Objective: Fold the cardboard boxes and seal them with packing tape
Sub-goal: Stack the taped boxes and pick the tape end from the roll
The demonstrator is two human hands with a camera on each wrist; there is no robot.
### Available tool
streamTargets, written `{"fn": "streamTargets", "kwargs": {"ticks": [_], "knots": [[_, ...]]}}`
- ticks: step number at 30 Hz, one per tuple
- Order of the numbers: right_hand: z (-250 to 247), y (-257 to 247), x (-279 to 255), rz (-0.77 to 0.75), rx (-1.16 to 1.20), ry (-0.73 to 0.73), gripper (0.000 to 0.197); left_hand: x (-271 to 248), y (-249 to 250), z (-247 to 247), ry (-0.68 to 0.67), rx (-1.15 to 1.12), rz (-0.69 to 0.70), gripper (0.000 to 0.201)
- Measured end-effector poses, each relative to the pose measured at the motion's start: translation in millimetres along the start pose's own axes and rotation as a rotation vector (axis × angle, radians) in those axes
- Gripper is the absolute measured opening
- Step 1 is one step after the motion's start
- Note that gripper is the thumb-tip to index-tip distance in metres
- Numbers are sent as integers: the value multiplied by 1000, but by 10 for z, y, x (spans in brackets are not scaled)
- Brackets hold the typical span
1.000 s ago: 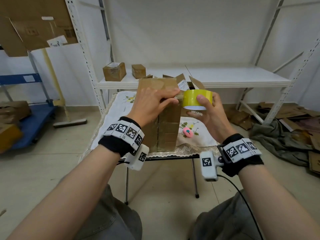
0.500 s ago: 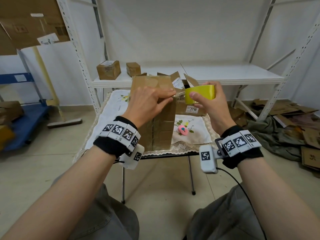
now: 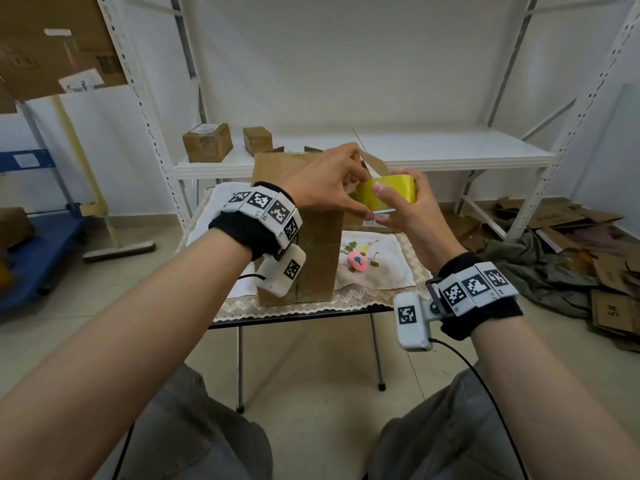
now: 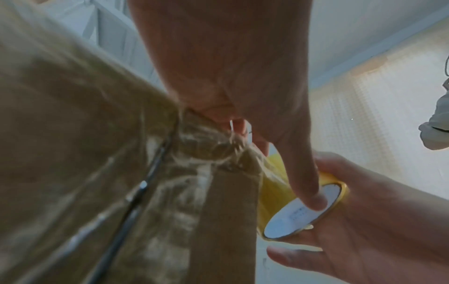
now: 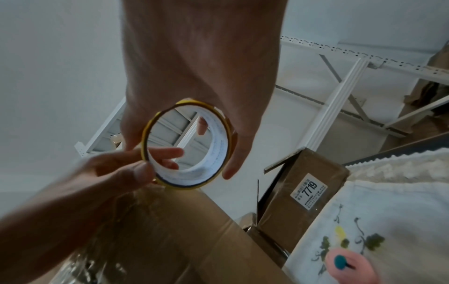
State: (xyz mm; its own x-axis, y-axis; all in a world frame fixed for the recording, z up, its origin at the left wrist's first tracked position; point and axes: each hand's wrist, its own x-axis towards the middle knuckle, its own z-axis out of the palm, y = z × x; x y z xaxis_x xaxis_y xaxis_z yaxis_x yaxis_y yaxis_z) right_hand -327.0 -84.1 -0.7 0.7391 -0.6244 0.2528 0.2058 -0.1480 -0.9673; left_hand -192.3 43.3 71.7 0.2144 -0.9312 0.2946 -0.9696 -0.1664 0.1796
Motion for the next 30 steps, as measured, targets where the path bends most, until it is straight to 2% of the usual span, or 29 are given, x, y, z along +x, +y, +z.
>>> {"fn": "streamTargets", "kwargs": {"ticks": [2, 5, 7, 9, 11, 13, 16, 21, 24, 26, 28, 30], "knots": [[-16, -12, 5, 23, 81, 9, 46, 26, -2, 5, -37, -47, -32, 29], [-61, 88, 77, 137, 224, 159, 49, 17, 1, -7, -55, -110, -39, 33], [-114, 311, 164, 233, 95, 252, 37, 8, -4, 6, -45, -165, -52, 30], [-145, 620, 226, 283, -199, 140, 28, 5, -16, 13, -37, -209, -61, 33], [-97, 916, 266, 284, -465, -54, 30, 3, -40, 13, -47, -242, -54, 34], [20, 1091, 276, 275, -625, -182, 23, 6, -49, 14, -70, -268, -42, 29], [165, 1253, 327, 281, -810, -250, 27, 10, -67, 22, -91, -291, -42, 23], [223, 1263, 408, 199, -856, -211, 27, 28, -96, 28, -106, -340, -44, 27], [256, 1211, 429, 143, -903, -281, 32, 39, -102, 47, -105, -347, -39, 34], [255, 1185, 424, 148, -923, -298, 29, 38, -109, 47, -114, -361, -37, 29], [227, 1174, 390, 177, -878, -240, 22, 22, -107, 33, -138, -408, -40, 18], [191, 1146, 316, 209, -727, -153, 19, 6, -116, 24, -152, -449, -30, 16]]}}
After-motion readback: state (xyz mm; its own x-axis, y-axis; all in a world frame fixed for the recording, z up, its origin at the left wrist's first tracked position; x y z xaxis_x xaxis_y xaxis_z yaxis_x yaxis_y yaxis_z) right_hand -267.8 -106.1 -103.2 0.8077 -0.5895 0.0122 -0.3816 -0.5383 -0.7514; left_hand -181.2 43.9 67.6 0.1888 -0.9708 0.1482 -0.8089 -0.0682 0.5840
